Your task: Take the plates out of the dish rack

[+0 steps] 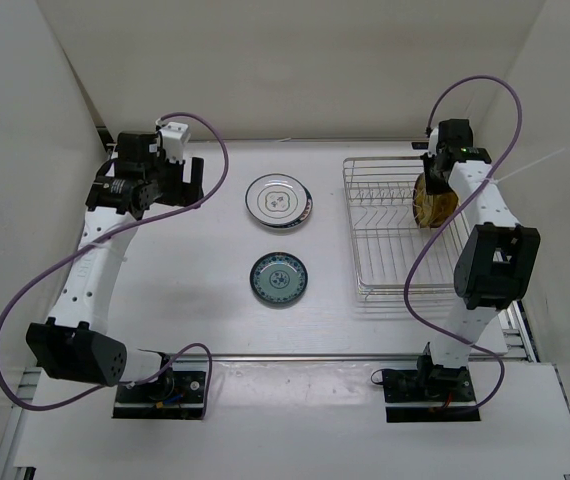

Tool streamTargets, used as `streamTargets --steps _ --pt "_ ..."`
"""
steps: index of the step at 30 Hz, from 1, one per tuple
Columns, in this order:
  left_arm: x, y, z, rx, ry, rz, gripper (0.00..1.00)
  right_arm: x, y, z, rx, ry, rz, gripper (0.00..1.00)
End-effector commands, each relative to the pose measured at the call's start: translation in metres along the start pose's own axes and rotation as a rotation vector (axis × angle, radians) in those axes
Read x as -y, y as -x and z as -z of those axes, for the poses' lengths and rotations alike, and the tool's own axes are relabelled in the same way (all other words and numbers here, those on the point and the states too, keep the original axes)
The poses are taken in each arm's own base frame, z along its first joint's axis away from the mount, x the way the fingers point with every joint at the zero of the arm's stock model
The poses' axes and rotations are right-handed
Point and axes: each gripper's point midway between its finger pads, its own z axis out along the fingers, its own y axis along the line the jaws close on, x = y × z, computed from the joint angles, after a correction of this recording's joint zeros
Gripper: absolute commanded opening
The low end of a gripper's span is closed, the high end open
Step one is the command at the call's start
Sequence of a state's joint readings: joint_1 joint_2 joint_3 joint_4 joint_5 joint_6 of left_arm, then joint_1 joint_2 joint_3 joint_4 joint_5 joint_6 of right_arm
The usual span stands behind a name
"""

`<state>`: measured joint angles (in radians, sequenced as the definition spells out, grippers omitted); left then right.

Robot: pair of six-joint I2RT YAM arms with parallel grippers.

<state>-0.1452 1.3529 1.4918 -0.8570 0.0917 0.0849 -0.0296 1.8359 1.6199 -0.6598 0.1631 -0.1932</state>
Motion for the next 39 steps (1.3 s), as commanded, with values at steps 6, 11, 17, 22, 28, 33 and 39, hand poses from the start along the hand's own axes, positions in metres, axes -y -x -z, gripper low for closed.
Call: streamTargets --steps 6,11,17,22,28,33,39 --pt "-0.004 0.017 0.015 0.037 0.023 0.0 1.0 0.023 0.02 0.021 0.023 -0.14 -0.087 0.14" --pt "-0.003 0.014 0.009 0.019 0.012 0.001 1.0 0.027 0.019 0.027 0.018 -0.184 -0.09 0.05" --pt "-0.004 0.016 0.007 0.019 0.012 0.001 1.0 0.028 0.016 0.032 0.009 -0.208 -0.092 0.0" --pt "-0.005 0.009 0.004 0.0 0.02 0.003 1.0 0.034 0.016 0.039 0.015 -0.24 -0.095 0.0" --pt "-0.007 0.012 0.004 0.009 0.03 0.002 1.0 0.036 0.027 0.059 0.072 -0.252 -0.102 0.0" --pt "-0.007 0.012 0.004 0.009 0.03 0.002 1.0 0.029 0.033 0.08 0.12 -0.252 -0.061 0.0" --pt "-0.007 0.008 -0.004 -0.002 0.029 0.003 1.0 0.028 0.046 0.113 0.187 -0.301 -0.013 0.0"
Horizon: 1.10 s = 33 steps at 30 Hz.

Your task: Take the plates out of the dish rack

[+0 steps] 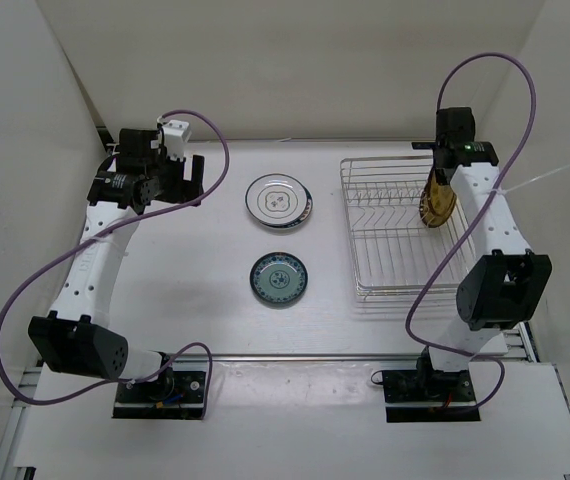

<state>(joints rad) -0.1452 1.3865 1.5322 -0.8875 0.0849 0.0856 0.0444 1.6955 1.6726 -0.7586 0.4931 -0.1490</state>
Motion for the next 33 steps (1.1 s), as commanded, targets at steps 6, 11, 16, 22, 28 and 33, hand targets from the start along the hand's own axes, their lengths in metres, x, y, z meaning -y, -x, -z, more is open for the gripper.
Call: streamTargets --steps 6,11,16,22,28,33 --pt "0.01 0.017 -0.02 0.08 -0.066 -0.032 1.0 0.017 0.06 0.085 0.247 -0.055 -0.012 0.0" --pt "0.048 0.055 -0.03 0.169 -0.252 -0.046 1.0 0.012 0.069 0.123 0.309 -0.007 -0.016 0.0" --pt "0.128 0.081 -0.014 0.238 -0.597 -0.113 1.0 -0.048 0.056 0.152 0.368 0.421 0.019 0.0" --pt "0.233 0.085 0.013 0.242 -0.938 -0.223 1.0 -0.125 0.025 0.219 0.414 1.034 0.208 0.0" --pt "0.295 0.088 0.004 0.17 -1.068 -0.257 0.95 -0.138 0.018 0.239 0.422 1.199 0.228 0.0" --pt "0.307 0.092 0.001 0.159 -1.086 -0.25 0.91 -0.142 0.014 0.231 0.397 1.204 0.232 0.0"
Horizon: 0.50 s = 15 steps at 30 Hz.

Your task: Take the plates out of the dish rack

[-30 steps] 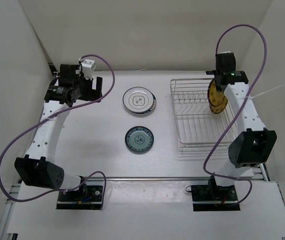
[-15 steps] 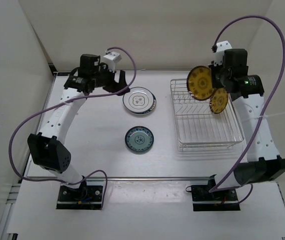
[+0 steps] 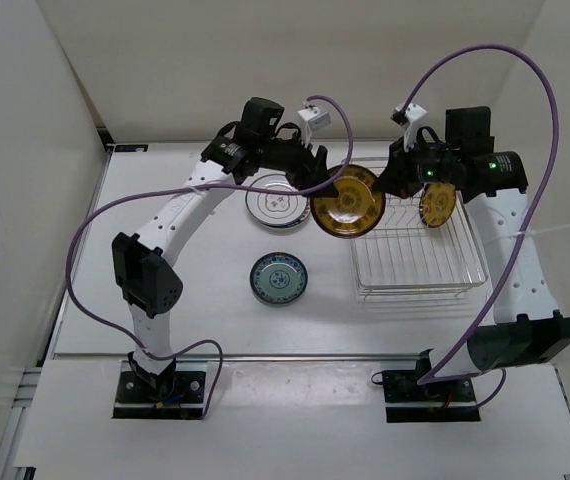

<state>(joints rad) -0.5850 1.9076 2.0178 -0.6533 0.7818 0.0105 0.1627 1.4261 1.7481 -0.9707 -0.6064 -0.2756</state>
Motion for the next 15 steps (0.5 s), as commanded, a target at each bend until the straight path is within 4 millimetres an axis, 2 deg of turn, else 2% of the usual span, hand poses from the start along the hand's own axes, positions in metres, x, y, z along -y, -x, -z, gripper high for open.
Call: streamTargets --steps 1,3,4,5,9,12,13,14,15 --pt "0.016 0.019 0.011 0.032 -0.034 -0.004 0.87 -0.008 0.001 -0.003 0.018 0.065 0.014 0.0" --pt "0.014 0.019 0.011 0.032 -0.024 -0.003 0.82 -0.005 0.0 -0.004 0.018 0.055 0.016 0.0" --pt "0.014 0.018 0.012 0.03 -0.014 -0.001 0.73 -0.004 -0.001 -0.006 0.017 0.055 0.007 0.0" --pt "0.011 0.015 0.011 0.024 -0.005 0.006 0.73 -0.001 0.0 -0.006 0.022 0.039 0.015 0.0" --pt "0.016 0.025 0.023 0.048 0.028 -0.039 0.71 0.014 -0.004 -0.011 0.005 -0.024 -0.007 0.0" --pt "0.017 0.026 0.026 0.052 0.04 -0.042 0.71 0.01 -0.003 -0.011 0.009 -0.006 -0.017 0.0" --pt "0.02 0.028 0.029 0.058 0.04 -0.048 0.66 0.01 -0.003 -0.011 0.009 -0.006 -0.018 0.0" --pt "0.02 0.028 0.029 0.058 0.04 -0.048 0.5 0.012 -0.004 -0.014 0.003 -0.004 -0.023 0.0" --pt "0.017 0.024 0.028 0.049 0.049 -0.038 0.41 0.012 -0.004 -0.014 0.003 -0.004 -0.023 0.0"
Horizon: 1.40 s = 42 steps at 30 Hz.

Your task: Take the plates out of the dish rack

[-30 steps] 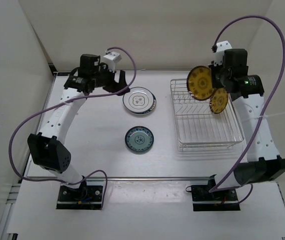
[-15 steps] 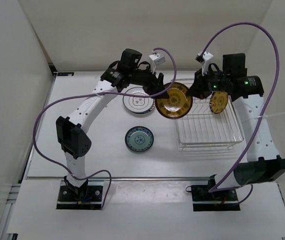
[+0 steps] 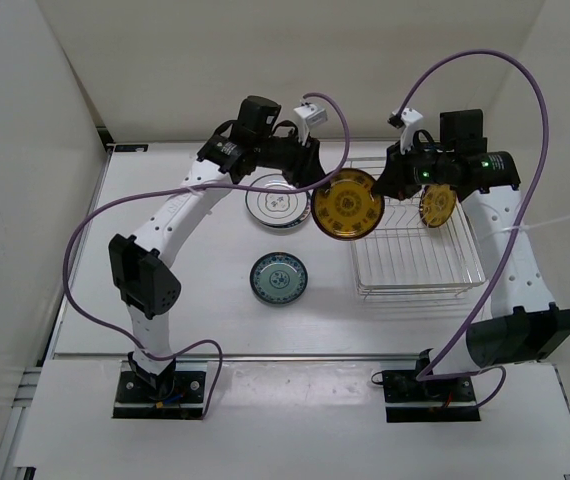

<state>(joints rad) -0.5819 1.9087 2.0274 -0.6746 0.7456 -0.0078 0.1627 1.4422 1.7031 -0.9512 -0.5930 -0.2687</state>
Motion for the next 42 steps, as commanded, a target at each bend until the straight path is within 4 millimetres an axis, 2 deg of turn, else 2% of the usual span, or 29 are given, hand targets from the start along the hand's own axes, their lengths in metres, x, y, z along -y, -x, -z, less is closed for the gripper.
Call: streamTargets --steps 1,2,8,10,14,17,19,21,22,23,24,25,26,27,28,30,31,32,34,35,37,38,40,42 --pt "0.022 0.024 0.026 0.058 0.01 -0.066 0.35 0.003 0.013 0.0 0.045 -0.002 0.006 0.0" --pt "0.022 0.024 0.026 0.058 0.01 -0.066 0.28 0.003 0.013 0.0 0.045 -0.002 0.006 0.0" --pt "0.015 0.017 0.019 0.044 0.01 -0.043 0.27 -0.001 0.014 0.0 0.05 0.021 0.006 0.0" --pt "0.016 0.013 0.013 0.034 0.002 -0.04 0.22 -0.002 0.012 0.0 0.043 0.023 0.0 0.0" --pt "0.014 0.011 0.011 0.027 0.001 -0.034 0.22 -0.004 0.013 0.003 0.051 0.02 0.007 0.0" --pt "0.01 0.011 0.011 0.028 0.021 -0.033 0.11 -0.006 0.015 0.006 0.058 0.019 0.013 0.0" --pt "0.01 0.002 0.006 0.009 0.023 -0.022 0.11 -0.006 0.012 0.004 0.051 0.021 -0.002 0.0" --pt "0.009 0.003 0.006 0.019 0.033 -0.019 0.11 -0.007 0.012 0.005 0.059 0.019 -0.004 0.0" --pt "0.006 -0.004 0.006 0.008 0.055 0.004 0.11 -0.006 0.014 0.005 0.067 0.017 0.002 0.1" --pt "0.006 -0.006 0.007 0.01 0.055 0.002 0.11 -0.002 0.013 0.005 0.062 -0.007 -0.011 0.29" --pt "0.009 -0.002 0.012 0.024 0.067 -0.009 0.11 0.003 0.007 0.001 0.048 -0.02 -0.02 0.56" --pt "0.003 -0.012 0.016 0.014 0.079 0.008 0.11 0.007 0.006 -0.001 0.047 -0.036 -0.018 0.61" --pt "0.002 -0.013 0.021 0.015 0.087 0.013 0.11 0.012 0.002 -0.001 0.038 -0.058 -0.038 0.68" --pt "0.002 -0.014 0.026 0.018 0.086 0.007 0.11 0.017 0.003 0.0 0.04 -0.083 -0.043 0.78" --pt "-0.001 -0.007 0.042 0.047 0.097 0.001 0.11 0.024 -0.002 -0.001 0.023 -0.122 -0.05 0.83" --pt "-0.009 -0.014 0.054 0.047 0.124 0.011 0.11 0.034 0.0 0.001 0.035 -0.163 -0.057 0.83" --pt "-0.008 -0.016 0.065 0.046 0.139 0.013 0.11 0.04 -0.001 0.004 0.035 -0.191 -0.078 0.87" --pt "-0.02 -0.028 0.072 0.027 0.164 0.024 0.11 0.046 0.003 0.005 0.05 -0.223 -0.077 0.9" --pt "-0.03 -0.046 0.08 -0.017 0.175 0.053 0.11 0.07 -0.002 0.011 0.036 -0.352 -0.102 0.91" --pt "-0.042 -0.068 0.084 -0.06 0.191 0.085 0.11 0.076 -0.001 0.013 0.038 -0.384 -0.099 0.92" --pt "-0.048 -0.092 0.086 -0.096 0.191 0.117 0.11 0.085 -0.008 0.013 0.029 -0.436 -0.101 0.92" --pt "-0.055 -0.12 0.085 -0.141 0.202 0.162 0.11 0.085 -0.007 0.017 0.035 -0.448 -0.097 0.92" --pt "-0.063 -0.136 0.081 -0.159 0.218 0.158 0.11 0.092 -0.011 0.018 0.024 -0.481 -0.09 0.92" --pt "-0.078 -0.165 0.081 -0.199 0.243 0.184 0.11 0.097 -0.015 0.019 0.009 -0.512 -0.096 0.93"
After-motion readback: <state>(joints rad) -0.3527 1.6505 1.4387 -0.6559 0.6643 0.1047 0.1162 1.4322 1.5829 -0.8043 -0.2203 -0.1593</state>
